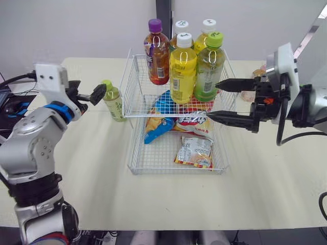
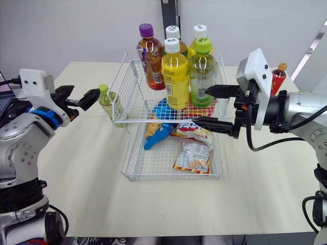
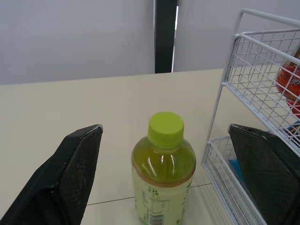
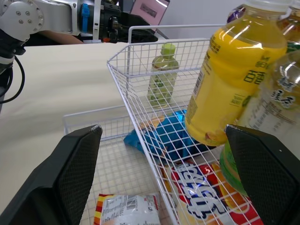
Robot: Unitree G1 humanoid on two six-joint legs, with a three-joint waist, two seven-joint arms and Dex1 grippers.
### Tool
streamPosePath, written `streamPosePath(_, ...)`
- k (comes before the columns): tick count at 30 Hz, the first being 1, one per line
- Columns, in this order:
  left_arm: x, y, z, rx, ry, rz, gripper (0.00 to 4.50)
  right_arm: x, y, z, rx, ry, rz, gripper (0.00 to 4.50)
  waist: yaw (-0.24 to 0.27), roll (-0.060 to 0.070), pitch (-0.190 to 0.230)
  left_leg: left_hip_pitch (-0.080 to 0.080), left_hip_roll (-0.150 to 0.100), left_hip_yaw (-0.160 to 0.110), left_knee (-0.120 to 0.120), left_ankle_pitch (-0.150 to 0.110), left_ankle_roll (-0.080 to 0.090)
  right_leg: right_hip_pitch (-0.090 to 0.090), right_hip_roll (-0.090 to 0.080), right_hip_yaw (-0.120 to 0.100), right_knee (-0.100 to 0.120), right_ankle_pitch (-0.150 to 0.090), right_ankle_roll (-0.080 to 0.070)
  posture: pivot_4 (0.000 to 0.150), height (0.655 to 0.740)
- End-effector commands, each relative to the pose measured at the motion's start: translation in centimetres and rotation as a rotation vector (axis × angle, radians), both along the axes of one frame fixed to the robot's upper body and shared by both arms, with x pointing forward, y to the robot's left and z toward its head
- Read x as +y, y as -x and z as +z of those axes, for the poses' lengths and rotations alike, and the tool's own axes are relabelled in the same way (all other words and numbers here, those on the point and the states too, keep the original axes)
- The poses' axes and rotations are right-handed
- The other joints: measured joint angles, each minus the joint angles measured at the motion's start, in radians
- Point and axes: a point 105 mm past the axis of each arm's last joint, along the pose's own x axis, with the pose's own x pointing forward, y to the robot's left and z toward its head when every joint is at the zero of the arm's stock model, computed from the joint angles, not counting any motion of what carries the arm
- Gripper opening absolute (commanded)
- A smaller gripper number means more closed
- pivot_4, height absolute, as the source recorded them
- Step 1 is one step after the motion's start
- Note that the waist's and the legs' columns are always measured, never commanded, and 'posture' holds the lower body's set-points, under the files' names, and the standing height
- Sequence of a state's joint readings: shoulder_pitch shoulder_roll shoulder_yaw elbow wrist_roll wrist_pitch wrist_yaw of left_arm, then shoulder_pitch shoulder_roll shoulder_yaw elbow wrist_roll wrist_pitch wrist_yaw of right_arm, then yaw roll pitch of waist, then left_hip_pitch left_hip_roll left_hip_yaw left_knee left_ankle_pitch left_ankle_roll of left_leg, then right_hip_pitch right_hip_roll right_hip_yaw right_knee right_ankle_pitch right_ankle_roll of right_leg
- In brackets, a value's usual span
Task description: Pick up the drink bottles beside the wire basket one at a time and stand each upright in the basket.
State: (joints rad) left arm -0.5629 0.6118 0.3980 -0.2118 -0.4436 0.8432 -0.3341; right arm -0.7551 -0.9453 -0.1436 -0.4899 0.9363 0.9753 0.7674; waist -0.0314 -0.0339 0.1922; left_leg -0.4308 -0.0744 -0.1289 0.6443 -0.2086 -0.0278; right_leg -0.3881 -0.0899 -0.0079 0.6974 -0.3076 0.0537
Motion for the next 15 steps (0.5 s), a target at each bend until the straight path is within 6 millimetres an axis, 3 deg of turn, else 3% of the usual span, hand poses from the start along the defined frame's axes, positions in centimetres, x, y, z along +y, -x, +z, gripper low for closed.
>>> streamPosePath(1,0.38,0.04,1.23,-0.050,-0.024,0.029,4.47,-0.13,0.94,0.83,-0.041,-0.002,0.006,4.50,-0.002,0.000,0.000,0.000,0.000,0.000,0.000,0.000,0.000,0.000,0.000,0.000,0.000,0.000,0.000,0.150,0.7400)
streamPosePath(15,1.13,-0.12,0.78,-0.048,-0.044,0.086,4.47,-0.12,0.72,0.80,-0.038,-0.018,-0.004,4.50,0.001,0.000,0.000,0.000,0.000,0.000,0.000,0.000,0.000,0.000,0.000,0.000,0.000,0.000,0.000,0.150,0.7400)
